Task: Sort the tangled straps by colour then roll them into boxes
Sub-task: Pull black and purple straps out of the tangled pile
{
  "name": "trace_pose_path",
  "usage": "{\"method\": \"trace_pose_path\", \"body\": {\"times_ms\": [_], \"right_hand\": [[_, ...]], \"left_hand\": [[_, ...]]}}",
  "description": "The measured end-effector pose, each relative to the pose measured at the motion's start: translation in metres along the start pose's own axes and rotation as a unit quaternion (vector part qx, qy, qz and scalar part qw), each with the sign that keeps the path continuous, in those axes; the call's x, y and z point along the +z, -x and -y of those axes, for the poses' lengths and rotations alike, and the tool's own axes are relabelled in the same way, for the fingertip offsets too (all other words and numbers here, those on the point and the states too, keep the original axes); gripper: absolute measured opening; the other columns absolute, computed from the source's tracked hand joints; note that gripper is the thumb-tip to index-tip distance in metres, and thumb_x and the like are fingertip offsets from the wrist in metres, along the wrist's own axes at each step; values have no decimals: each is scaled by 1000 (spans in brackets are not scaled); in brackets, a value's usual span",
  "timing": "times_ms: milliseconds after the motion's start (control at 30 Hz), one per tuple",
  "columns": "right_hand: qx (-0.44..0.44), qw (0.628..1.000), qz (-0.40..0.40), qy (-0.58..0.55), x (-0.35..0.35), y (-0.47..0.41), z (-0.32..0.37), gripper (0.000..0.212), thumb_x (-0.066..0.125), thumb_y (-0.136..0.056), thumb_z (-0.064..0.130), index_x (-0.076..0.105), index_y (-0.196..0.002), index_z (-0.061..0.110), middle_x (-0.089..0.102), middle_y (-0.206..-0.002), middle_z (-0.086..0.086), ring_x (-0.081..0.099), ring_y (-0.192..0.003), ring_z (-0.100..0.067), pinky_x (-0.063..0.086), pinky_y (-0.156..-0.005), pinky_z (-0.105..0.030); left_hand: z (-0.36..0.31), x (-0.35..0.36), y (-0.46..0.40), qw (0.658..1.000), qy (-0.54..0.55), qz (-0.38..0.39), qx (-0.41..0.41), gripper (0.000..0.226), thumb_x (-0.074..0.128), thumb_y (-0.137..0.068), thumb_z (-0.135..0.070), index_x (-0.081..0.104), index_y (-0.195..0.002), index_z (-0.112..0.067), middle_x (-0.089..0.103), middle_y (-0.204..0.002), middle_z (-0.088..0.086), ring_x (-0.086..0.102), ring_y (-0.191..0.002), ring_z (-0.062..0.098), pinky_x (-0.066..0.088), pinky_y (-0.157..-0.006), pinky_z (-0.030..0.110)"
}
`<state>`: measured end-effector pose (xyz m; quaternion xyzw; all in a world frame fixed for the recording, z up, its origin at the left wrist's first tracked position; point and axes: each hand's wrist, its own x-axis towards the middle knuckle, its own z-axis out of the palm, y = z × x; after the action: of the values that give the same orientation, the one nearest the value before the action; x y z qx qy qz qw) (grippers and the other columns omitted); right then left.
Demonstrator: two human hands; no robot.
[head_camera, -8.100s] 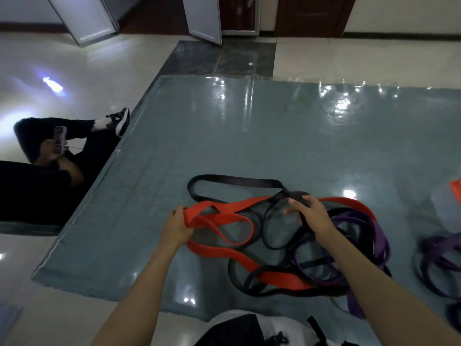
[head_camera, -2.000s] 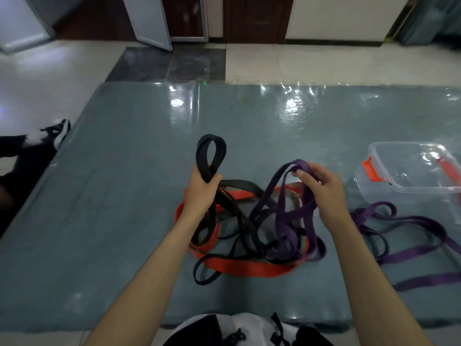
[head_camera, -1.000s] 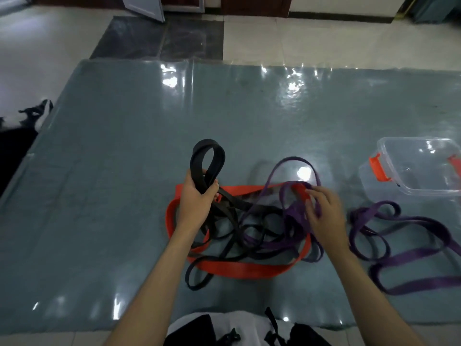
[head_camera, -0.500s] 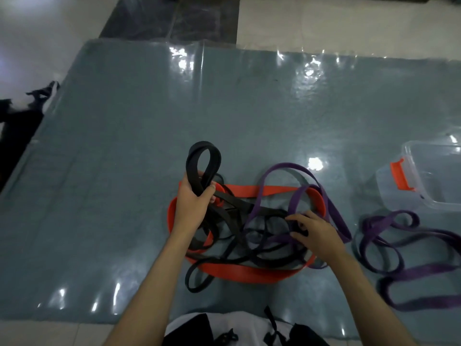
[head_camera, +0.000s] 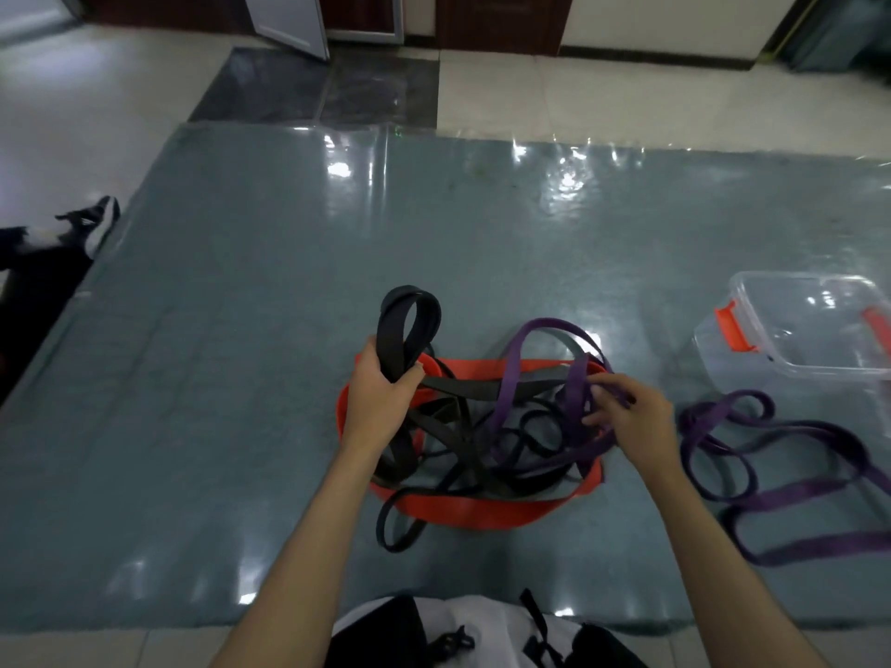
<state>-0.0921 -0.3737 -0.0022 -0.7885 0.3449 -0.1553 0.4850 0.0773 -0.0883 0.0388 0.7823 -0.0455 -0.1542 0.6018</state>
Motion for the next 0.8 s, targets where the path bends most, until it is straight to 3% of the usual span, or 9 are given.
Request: {"method": "trace_pose_path", "body": {"times_ms": [100, 200, 267, 367, 467, 567, 667, 800], "right_hand": [[-6, 997, -35, -72, 0, 12, 14, 16, 64, -101, 8, 75, -102, 20, 74, -77, -13, 75, -60, -29, 63, -54, -48], [-43, 985, -80, -148, -2, 22, 37, 10, 64, -102, 11, 71, -110, 9, 74, -89, -7, 76, -68, -27, 64, -57, -38], [-62, 974, -122, -182, -4, 19, 45, 14, 63, -103, 13, 68, -114, 6, 73, -99, -4, 78, -79, -25, 65, -63, -37], [-79, 963, -180, -187, -8, 4, 36, 12, 63, -103, 25, 69, -112, 19, 71, -114, -11, 75, -101, -32, 63, -83, -51], [-36, 968, -199, -148, -8, -8, 13, 13, 64, -100, 17, 69, -111, 20, 73, -112, -9, 73, -106, -32, 59, -89, -46], [52, 990, -127, -42, -2, -18, -16, 20, 64, -93, 1, 70, -111, 9, 73, -108, -14, 70, -104, -38, 53, -89, -41], [115, 987, -18, 109, 5, -23, -36, 24, 73, -89, 4, 72, -113, 6, 72, -114, -17, 67, -111, -35, 47, -90, -34], [47, 980, 7, 193, 21, -22, -21, 47, 79, -87, 12, 64, -131, 8, 66, -126, -12, 62, -115, -29, 45, -96, -34]], "left_hand": [[-1, -7, 9, 1000, 7, 0, 3, 21, 73, -90, -20, 61, -105, -29, 67, -99, -1, 68, -92, 15, 56, -82, 32], [0, -12, 18, 1000, 10, 0, 13, 23, 73, -89, -20, 61, -105, -32, 68, -96, -6, 68, -92, 12, 57, -83, 32], [1, -15, 22, 1000, 10, -12, 17, 23, 73, -89, -19, 62, -105, -32, 69, -96, -8, 68, -91, 8, 56, -83, 32], [0, -18, 26, 999, 24, -34, 17, 26, 73, -92, -16, 60, -109, -32, 70, -102, -8, 66, -90, 0, 53, -79, 24], [1, -22, 24, 998, 26, -53, 11, 28, 74, -92, -19, 59, -111, -33, 69, -103, -10, 66, -92, 1, 55, -80, 26], [1, -22, 20, 999, 22, -48, 7, 27, 74, -92, -20, 58, -108, -35, 69, -102, -10, 67, -93, 3, 56, -82, 29], [0, -18, 15, 999, 19, -30, 9, 30, 74, -92, -19, 58, -104, -40, 69, -104, -12, 66, -96, 2, 53, -83, 27], [-2, -12, 4, 1000, 12, -22, 16, 28, 75, -92, -15, 59, -102, -36, 69, -99, -10, 66, -90, -2, 54, -83, 26]]}}
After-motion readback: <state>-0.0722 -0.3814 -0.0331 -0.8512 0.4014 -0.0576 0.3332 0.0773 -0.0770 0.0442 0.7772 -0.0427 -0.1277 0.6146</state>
